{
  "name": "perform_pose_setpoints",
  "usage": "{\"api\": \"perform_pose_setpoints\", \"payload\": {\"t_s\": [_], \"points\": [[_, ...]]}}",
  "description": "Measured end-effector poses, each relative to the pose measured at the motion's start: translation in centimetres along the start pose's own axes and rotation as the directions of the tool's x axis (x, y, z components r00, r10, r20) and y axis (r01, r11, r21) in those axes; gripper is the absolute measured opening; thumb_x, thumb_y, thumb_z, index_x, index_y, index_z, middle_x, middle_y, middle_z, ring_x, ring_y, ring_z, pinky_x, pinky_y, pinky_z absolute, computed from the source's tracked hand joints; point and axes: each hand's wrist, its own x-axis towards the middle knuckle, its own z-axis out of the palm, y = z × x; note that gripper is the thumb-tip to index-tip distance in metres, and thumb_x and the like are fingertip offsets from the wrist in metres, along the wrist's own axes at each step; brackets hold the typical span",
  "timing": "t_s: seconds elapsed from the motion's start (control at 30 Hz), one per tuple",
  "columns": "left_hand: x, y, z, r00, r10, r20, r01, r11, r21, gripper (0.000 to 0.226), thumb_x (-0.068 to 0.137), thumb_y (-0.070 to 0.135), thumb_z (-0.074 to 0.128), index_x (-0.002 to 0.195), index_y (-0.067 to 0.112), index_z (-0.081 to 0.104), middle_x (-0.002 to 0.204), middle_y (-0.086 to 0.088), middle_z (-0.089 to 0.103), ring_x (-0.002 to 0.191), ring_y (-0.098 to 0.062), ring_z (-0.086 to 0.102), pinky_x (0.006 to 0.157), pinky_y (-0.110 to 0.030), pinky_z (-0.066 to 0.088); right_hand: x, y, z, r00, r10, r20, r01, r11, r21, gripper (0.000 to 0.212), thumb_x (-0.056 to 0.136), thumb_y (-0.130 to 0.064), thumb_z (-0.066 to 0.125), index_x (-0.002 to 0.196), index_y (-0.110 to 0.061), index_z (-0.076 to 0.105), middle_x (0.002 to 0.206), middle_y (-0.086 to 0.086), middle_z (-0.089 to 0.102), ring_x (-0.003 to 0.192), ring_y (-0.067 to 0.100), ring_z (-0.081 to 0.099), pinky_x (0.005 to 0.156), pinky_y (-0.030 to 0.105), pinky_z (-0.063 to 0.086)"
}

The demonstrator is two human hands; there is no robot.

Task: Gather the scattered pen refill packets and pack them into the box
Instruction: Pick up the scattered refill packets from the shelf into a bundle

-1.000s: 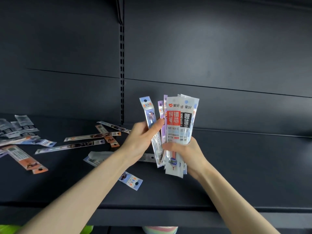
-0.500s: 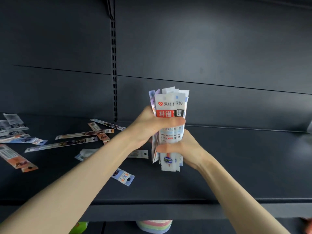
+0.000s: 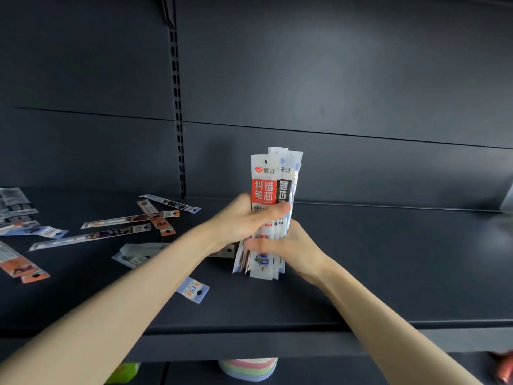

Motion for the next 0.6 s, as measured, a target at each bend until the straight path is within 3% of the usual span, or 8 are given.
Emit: {"api": "perform_pose_setpoints", "payload": {"t_s": [0.07,0.13,0.2,0.27,0.43,0.5,0.6], "points": [[0.4,0.4,-0.6,1.0,0.004,0.021,-0.006,0.995,0.101,0.02,0.085,0.036,0.061,0.105,0.033,0.059,0.104,0.013,0.067,0.095,0.004,0.064,0.086,-0.016,0.05,0.4,-0.1,-0.7,1.0,0.018,0.001,-0.018,1.0,0.0,0.033,0.077,-0.001,0.073,0.108,-0.006,0.064,0.096,0.004,0.073,0.091,0.018,0.071,0.079,0.029,0.057],[1.0,0.0,-1.4,0.998,-0.009,-0.069,0.02,0.987,0.158,0.035,0.085,0.04,0.061,0.117,0.028,0.053,0.113,0.014,0.062,0.099,0.003,0.061,0.088,-0.02,0.049,1.1,0.1,-1.4,0.999,0.039,-0.006,-0.039,0.999,0.031,0.035,0.078,-0.002,0.072,0.112,-0.008,0.063,0.1,0.005,0.072,0.093,0.02,0.071,0.08,0.03,0.057],[1.5,-0.8,-2.1,0.99,-0.044,-0.136,0.069,0.981,0.18,0.046,0.083,0.042,0.064,0.122,0.022,0.051,0.116,0.01,0.062,0.088,0.001,0.06,0.073,-0.021,0.05,1.9,0.2,-2.0,0.999,0.047,0.008,-0.047,0.998,0.047,0.035,0.08,-0.001,0.071,0.113,-0.008,0.063,0.1,0.006,0.073,0.093,0.021,0.07,0.079,0.029,0.057],[2.1,-1.6,-2.4,0.994,-0.063,-0.094,0.08,0.98,0.184,0.035,0.084,0.035,0.066,0.115,0.02,0.059,0.107,0.006,0.07,0.078,-0.006,0.065,0.058,-0.02,0.049,3.0,0.1,-2.3,0.998,0.038,0.051,-0.041,0.997,0.06,0.036,0.081,0.001,0.068,0.116,-0.007,0.061,0.096,0.005,0.073,0.092,0.019,0.071,0.077,0.027,0.056],[4.4,-3.3,-4.1,0.98,-0.11,-0.168,0.137,0.977,0.162,0.027,0.085,0.022,0.067,0.111,0.016,0.063,0.1,0.0,0.073,0.088,-0.017,0.07,0.065,-0.031,0.057,5.9,1.5,-2.4,0.995,0.097,-0.004,-0.097,0.991,0.094,0.069,0.077,-0.008,0.077,0.131,-0.009,0.033,0.112,0.008,0.065,0.095,0.018,0.071,0.08,0.031,0.057],[5.0,-4.2,-4.6,0.971,-0.144,-0.191,0.175,0.972,0.159,0.034,0.084,0.023,0.069,0.115,0.015,0.058,0.102,-0.001,0.072,0.089,-0.017,0.069,0.064,-0.029,0.055,6.6,2.2,-2.5,0.989,0.131,-0.064,-0.126,0.988,0.085,0.065,0.081,-0.016,0.073,0.13,-0.013,0.03,0.113,0.002,0.063,0.098,0.014,0.069,0.084,0.031,0.057],[5.6,-5.8,-5.2,0.959,-0.204,-0.196,0.232,0.964,0.132,0.043,0.081,0.028,0.071,0.119,0.017,0.054,0.103,0.002,0.072,0.093,-0.012,0.068,0.07,-0.025,0.052,7.2,2.9,-2.6,0.98,0.16,-0.121,-0.165,0.986,-0.032,0.038,0.089,-0.037,0.061,0.12,-0.02,0.048,0.118,0.0,0.066,0.105,0.015,0.066,0.095,0.038,0.053]]}}
